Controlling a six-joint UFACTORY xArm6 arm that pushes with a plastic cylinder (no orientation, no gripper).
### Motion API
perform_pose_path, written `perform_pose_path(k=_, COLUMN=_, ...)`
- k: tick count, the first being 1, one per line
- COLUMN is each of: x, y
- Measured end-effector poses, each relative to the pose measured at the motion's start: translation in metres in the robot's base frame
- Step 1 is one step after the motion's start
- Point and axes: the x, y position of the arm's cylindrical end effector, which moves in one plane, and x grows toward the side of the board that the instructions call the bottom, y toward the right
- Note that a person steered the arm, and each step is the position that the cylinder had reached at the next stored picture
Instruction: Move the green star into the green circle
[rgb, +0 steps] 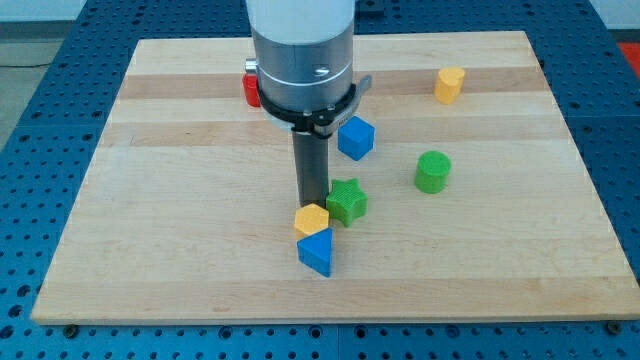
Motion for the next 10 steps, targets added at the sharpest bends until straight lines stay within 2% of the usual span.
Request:
perform_pose_path(k=2, x=0.006, y=0.009)
perform_pose_path(k=4, x=-0.008, y=0.049)
perform_pose_path(k=7, x=0.031, y=0.054)
perform_pose_path(k=10, x=0.019, y=0.084)
